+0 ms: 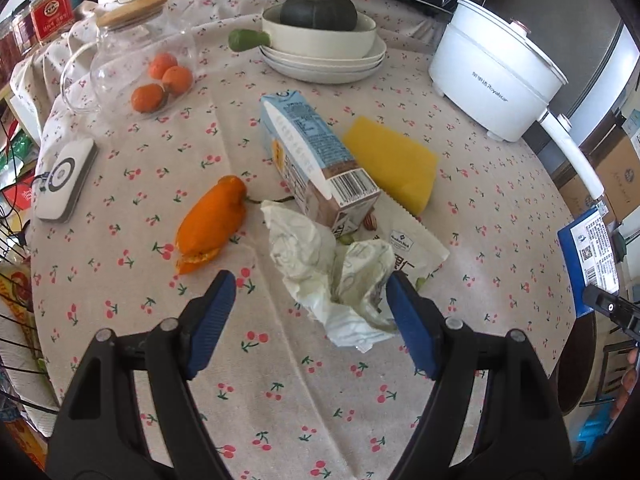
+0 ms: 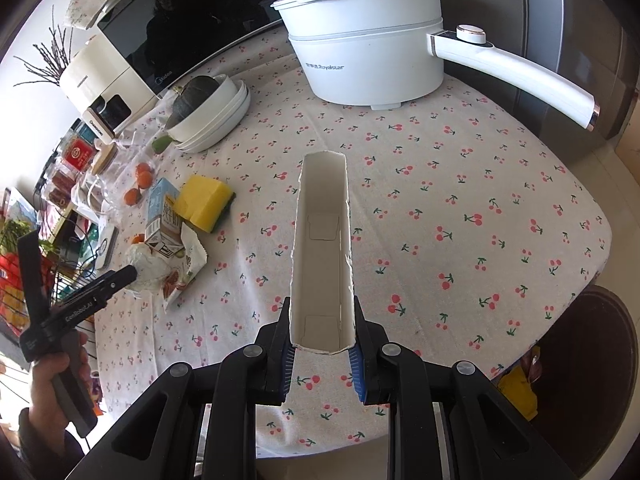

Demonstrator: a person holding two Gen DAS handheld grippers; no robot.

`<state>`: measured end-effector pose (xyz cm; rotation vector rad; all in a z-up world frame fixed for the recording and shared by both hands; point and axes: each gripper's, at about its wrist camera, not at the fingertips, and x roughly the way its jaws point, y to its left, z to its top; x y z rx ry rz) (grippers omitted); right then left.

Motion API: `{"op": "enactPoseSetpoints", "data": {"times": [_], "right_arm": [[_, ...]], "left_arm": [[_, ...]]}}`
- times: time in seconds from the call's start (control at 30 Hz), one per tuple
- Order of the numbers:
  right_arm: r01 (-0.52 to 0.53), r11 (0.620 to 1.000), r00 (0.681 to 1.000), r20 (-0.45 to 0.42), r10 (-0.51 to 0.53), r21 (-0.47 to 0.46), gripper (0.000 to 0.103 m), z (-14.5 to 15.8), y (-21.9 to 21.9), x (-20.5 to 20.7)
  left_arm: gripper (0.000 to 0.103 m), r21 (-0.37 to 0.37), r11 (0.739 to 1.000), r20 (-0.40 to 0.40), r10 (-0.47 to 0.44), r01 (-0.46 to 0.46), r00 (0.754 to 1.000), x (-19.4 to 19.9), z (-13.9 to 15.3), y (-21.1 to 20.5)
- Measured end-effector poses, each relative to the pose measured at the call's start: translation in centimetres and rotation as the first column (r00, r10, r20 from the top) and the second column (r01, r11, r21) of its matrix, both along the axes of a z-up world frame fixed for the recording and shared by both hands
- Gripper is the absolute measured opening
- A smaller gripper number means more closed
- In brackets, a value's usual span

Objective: Collect trash
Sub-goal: 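Grasp the crumpled white tissue with the left tool while the right tool holds the carton, then carry the tissue and white carton over the brown bin and open both tools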

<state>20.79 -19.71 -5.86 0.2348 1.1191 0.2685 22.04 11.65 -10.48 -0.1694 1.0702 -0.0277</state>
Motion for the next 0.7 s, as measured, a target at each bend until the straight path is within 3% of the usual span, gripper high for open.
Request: {"op": "enactPoseSetpoints", "data": {"times": [0.1,0.17,0.23,0.4,0.7], "right_arm": [[-0.008,1.0,1.0,0.0,0.008,-0.006,0.024,-0.1,0.3,0.0],[-0.01,1.0,1.0,0.002,0.01,-0.011,0.024,-0.1,0.2,0.0],[-0.009,1.0,1.0,0.004,0.009,-0.015,0.024,0.0,0.0,-0.1],[0.0,1.0,1.0,0.015,0.0,-0.015,0.024,0.6,-0.9,-0.8],[0.024,1.0,0.997,0.067,-0.025,0.015,0.024,2.8,-3.1,-3.4]], "left_arm": [[0.064,-0.042,0.999,0.006,0.001,-0.001,1.0,0.5,-0.4,-0.2],[0.045,-0.088,0.996,0.002,-0.015,0.015,1.0,0.6,-0.4,-0.3],[0.04,-0.09,0.995,0.005,-0.03,0.03,1.0,0.3,0.0,-0.7],[0.038,-0.079,0.995,0.029,-0.066,0.068,0.997,-1.3,1.3,-1.2],[0.038,-0.134,0.988,0.072,-0.061,0.07,0.996,-5.4,4.3,-1.7]]}}
